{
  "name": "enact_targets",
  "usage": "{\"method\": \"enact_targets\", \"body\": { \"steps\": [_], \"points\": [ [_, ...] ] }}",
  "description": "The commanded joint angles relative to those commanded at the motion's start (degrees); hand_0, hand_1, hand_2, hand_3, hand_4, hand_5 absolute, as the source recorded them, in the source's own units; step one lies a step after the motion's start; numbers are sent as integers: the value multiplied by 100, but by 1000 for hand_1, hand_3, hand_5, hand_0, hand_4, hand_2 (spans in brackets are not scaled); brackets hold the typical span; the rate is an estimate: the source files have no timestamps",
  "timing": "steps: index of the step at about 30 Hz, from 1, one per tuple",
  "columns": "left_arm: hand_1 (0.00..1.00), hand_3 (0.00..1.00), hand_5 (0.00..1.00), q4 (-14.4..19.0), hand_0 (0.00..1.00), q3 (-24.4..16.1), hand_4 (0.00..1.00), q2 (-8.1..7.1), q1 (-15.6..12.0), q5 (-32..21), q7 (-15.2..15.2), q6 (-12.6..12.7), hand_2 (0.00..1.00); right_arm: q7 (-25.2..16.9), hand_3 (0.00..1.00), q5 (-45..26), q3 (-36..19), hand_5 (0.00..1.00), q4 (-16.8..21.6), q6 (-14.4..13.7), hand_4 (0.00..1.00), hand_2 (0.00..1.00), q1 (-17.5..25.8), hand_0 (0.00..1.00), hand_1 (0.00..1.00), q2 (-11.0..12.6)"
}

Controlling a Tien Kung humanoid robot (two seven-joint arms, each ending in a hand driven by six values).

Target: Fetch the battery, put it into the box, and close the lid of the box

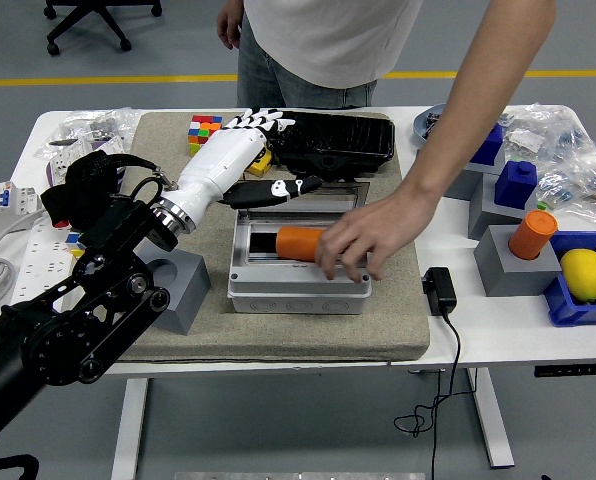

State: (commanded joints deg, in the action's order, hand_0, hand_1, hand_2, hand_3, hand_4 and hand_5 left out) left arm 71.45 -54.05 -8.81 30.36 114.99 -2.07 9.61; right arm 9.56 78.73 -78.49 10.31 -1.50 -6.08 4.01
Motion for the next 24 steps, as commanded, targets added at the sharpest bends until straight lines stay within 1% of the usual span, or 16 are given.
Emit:
{"method": "enact_targets", "body": {
  "steps": [4, 5, 10, 11, 16, 17, 22, 23, 24],
  "points": [
    [998, 889, 998, -39, 998, -41, 998, 2, -3, 0, -1, -11, 991, 0, 747, -6, 6, 997, 0, 1, 998, 717, 7, 782, 705, -2],
    [998, 851, 998, -37, 998, -41, 998, 2, -2, 6, 4, -15, 984, 1, 748, -4, 4, 997, 0, 2, 998, 717, 7, 782, 706, -2],
    [998, 851, 998, -3, 998, -15, 998, -1, -8, 74, 51, -44, 984, 3, 748, -6, -7, 997, 0, -2, 998, 717, 1, 782, 706, -1],
    [998, 786, 998, -6, 998, -6, 998, 1, -8, 83, 56, -52, 979, 4, 748, -6, -6, 997, 0, -2, 998, 717, -2, 782, 705, 0],
    [998, 786, 998, 0, 998, 17, 998, -1, -13, 165, 99, -85, 979, -2, 748, -16, -5, 997, 0, -6, 998, 717, -8, 782, 705, -1],
    [998, 642, 998, 10, 998, 20, 998, -2, -16, 193, 110, -94, 918, -1, 747, -11, -13, 997, 0, -7, 998, 717, -8, 782, 705, -1],
    [998, 642, 998, 21, 998, 71, 998, -11, -36, 305, 186, -170, 918, 0, 747, -7, -18, 997, 0, -9, 998, 717, -4, 782, 705, 0],
    [998, 597, 998, 18, 998, 78, 998, -11, -43, 314, 193, -180, 883, -2, 748, -9, -17, 997, 0, -9, 998, 717, -5, 781, 706, 0],
    [998, 597, 998, 17, 998, 83, 998, -11, -50, 328, 201, -186, 883, -3, 748, -11, -16, 997, 0, -9, 998, 717, -5, 781, 706, -1]
  ]
}}
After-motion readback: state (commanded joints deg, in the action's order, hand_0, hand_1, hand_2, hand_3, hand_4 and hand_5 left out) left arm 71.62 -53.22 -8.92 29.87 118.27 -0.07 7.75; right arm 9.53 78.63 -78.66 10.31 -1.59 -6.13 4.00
